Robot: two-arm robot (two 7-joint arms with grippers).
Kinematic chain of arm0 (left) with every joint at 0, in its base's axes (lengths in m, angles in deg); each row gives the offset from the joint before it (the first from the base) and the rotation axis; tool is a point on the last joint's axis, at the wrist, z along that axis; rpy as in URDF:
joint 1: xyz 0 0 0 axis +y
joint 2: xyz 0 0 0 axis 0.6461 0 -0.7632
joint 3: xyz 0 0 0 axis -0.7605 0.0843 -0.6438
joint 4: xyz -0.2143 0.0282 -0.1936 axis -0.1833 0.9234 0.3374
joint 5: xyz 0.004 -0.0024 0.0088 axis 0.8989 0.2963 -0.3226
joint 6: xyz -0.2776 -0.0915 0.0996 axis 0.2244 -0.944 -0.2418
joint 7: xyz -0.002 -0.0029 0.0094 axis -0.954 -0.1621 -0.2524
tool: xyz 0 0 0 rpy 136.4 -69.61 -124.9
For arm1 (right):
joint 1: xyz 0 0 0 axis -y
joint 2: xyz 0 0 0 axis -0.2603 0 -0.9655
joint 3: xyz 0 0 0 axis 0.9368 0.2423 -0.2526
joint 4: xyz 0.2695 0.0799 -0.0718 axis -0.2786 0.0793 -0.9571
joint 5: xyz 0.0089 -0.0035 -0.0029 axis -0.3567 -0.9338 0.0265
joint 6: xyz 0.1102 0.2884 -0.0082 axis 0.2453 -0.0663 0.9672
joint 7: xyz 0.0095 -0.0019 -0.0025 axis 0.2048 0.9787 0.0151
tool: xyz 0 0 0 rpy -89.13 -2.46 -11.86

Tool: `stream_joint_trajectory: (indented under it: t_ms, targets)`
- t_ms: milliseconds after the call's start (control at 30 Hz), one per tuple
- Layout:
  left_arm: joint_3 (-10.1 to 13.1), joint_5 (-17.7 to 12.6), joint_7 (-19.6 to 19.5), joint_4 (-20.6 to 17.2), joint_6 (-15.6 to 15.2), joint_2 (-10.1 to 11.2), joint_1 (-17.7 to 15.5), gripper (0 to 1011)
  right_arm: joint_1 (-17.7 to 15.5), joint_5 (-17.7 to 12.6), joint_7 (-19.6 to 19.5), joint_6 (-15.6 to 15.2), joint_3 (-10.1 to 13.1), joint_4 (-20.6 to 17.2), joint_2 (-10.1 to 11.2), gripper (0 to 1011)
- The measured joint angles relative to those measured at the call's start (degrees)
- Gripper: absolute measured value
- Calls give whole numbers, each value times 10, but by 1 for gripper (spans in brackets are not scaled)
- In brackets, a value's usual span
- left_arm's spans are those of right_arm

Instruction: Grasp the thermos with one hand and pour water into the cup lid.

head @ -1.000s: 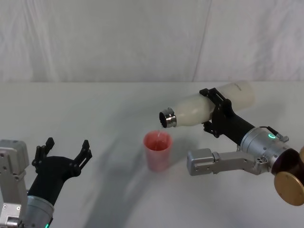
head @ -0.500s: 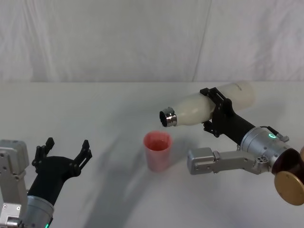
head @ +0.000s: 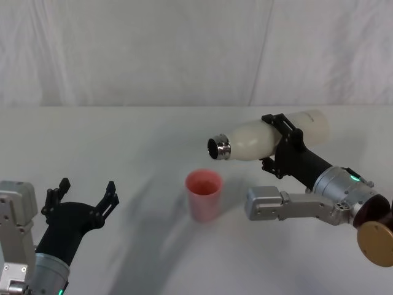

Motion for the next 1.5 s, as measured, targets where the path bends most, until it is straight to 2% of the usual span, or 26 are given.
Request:
stream_joint_trajectory:
  t_ms: [533,567,833,933,1033,1500]
  targets:
    - [0,0,0,0,0,0,0,1001,-12,-42,16,9,21,-11,-4,950]
    - [0,0,0,0,0,0,0,1001,-14,-54,19,12,26,-13,-6,950]
    - [0,0,0,0,0,0,0,1001,-23,-94,29,24,43,-21,-11,950]
    - [0,0,0,0,0,0,0,1001,-31,-125,39,30,57,-28,-14,950]
    - [0,0,0,0,0,0,0,1001,-34,-136,42,31,62,-30,-16,950]
    - [0,0,0,0,0,0,0,1001,-53,-225,72,36,103,-41,-32,950]
